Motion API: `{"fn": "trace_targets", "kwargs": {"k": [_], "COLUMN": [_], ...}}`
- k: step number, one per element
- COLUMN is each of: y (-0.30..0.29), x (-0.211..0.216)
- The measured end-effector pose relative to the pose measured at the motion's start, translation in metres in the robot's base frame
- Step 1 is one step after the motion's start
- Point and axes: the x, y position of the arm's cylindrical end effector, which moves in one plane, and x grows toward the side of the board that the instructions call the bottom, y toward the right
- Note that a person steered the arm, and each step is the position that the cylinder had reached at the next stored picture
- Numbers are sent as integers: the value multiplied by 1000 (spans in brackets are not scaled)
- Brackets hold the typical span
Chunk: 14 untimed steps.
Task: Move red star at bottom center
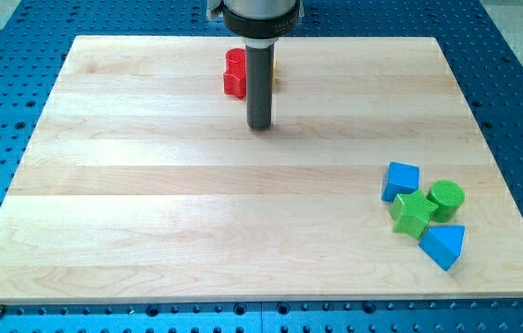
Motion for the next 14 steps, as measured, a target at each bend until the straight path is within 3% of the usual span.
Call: {"fn": "trace_targets", "kwargs": {"k": [4, 6, 7, 8, 9, 11, 13, 14], "y": [1, 20, 74, 89, 77, 31, 4, -23], "x": [2, -18, -83, -147, -166, -145, -167, -100]}}
